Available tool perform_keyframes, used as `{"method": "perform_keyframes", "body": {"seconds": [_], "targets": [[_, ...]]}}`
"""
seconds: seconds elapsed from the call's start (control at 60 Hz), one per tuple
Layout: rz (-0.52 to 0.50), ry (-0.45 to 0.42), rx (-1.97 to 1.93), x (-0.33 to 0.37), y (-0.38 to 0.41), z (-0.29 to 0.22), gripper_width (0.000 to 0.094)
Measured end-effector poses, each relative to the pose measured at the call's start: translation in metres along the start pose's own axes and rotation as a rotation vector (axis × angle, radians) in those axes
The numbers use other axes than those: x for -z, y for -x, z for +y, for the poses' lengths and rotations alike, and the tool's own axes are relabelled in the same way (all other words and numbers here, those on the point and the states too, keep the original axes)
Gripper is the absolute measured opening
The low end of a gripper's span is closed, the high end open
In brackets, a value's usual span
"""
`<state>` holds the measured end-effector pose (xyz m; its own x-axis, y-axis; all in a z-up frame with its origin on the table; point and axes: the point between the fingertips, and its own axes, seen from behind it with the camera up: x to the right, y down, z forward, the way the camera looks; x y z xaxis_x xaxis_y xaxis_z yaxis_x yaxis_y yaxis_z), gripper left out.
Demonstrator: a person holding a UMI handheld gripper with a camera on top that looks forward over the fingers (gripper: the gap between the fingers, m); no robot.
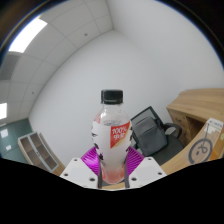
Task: Pour water
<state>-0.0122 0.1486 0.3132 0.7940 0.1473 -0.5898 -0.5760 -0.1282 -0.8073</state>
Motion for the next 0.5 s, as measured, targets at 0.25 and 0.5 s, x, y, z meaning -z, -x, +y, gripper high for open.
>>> {"method": "perform_keyframes", "body": {"seconds": [0.25, 0.5], "targets": [[0.195, 0.050, 0.540, 0.012, -0.119, 0.026, 0.0300], [0.262, 0.182, 0.600, 0.004, -0.189, 0.095, 0.0300]]}}
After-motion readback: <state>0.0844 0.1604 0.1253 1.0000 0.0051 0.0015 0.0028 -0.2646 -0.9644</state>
